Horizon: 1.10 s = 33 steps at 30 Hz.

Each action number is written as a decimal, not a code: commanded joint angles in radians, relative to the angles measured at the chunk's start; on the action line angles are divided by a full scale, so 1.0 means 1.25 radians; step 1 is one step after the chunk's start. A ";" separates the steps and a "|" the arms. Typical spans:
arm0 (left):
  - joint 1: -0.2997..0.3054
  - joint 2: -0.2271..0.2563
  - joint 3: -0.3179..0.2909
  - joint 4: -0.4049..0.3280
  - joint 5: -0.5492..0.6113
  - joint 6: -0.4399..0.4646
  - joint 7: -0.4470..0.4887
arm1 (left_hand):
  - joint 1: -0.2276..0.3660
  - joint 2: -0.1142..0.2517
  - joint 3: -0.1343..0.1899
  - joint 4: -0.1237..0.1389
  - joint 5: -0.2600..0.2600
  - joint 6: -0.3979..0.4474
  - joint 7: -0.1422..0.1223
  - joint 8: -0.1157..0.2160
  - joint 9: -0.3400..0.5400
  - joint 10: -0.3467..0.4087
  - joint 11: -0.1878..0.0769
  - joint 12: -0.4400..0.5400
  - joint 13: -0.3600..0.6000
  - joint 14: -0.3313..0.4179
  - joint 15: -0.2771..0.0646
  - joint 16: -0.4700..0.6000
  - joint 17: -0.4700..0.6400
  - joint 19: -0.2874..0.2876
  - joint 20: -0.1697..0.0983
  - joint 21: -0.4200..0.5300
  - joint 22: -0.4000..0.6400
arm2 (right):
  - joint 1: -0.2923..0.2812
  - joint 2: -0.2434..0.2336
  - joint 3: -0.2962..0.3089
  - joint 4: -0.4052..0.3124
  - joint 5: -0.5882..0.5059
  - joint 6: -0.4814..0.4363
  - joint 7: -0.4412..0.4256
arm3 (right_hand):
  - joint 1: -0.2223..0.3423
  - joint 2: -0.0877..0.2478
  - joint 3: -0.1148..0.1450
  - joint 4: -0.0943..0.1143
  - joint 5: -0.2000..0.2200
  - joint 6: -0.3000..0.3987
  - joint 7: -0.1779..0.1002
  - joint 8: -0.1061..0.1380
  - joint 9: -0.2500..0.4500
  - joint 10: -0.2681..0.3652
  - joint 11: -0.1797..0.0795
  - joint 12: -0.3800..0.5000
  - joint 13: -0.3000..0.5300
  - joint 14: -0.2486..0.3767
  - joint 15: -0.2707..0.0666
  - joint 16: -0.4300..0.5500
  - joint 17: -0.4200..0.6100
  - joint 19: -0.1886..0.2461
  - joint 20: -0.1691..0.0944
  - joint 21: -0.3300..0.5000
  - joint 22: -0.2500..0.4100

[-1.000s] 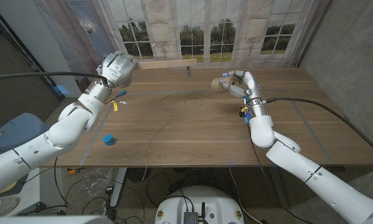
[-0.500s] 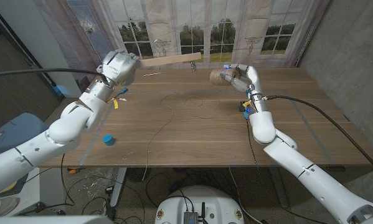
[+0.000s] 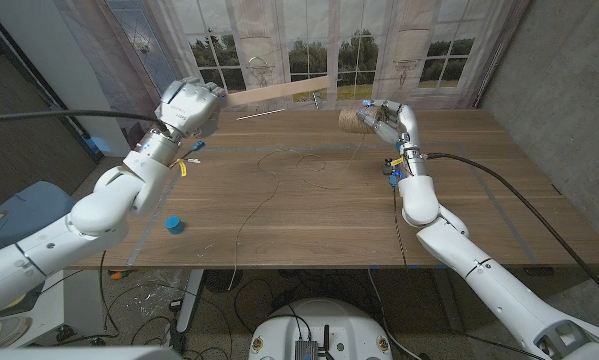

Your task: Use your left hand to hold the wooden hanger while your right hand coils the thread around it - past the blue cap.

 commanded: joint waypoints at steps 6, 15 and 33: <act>0.042 -0.007 -0.025 -0.026 0.046 0.046 -0.026 | 0.000 0.033 0.041 0.013 0.018 0.094 -0.084 0.004 0.142 0.118 -0.111 0.000 0.034 0.156 -0.213 0.004 0.242 -0.003 -0.074 0.008 0.003 | -0.008 -0.005 0.012 0.004 0.128 0.126 0.151 | 0.249 0.239 -0.004 -0.001 0.000 0.007 -0.003 -0.002 0.004 0.006 -0.001 -0.002 0.005 0.196 -0.284 -0.002 0.006 -0.026 -0.083 0.012 0.003; -0.003 -0.014 0.013 -0.015 0.048 0.020 -0.067 | 0.000 0.033 0.042 0.012 0.017 0.094 -0.083 0.003 0.142 0.121 -0.109 -0.003 0.032 0.157 -0.214 0.001 0.243 -0.004 -0.073 0.009 0.003 | -0.002 -0.007 0.010 -0.018 0.190 0.167 0.239 | 0.251 0.239 -0.006 0.000 0.000 0.008 -0.002 -0.004 0.005 0.007 -0.001 -0.002 0.008 0.198 -0.284 -0.003 0.008 -0.029 -0.082 0.019 0.004; -0.055 -0.022 0.068 0.015 0.030 -0.052 -0.086 | -0.002 0.033 0.045 0.012 0.017 0.095 -0.083 0.000 0.144 0.121 -0.109 -0.007 0.036 0.158 -0.213 -0.004 0.245 -0.005 -0.073 0.011 0.003 | 0.092 0.012 -0.034 -0.005 0.287 0.161 0.408 | 0.256 0.239 -0.012 0.001 0.000 0.011 -0.001 -0.008 0.007 0.009 0.002 -0.004 0.012 0.201 -0.284 -0.009 0.014 -0.036 -0.082 0.040 0.005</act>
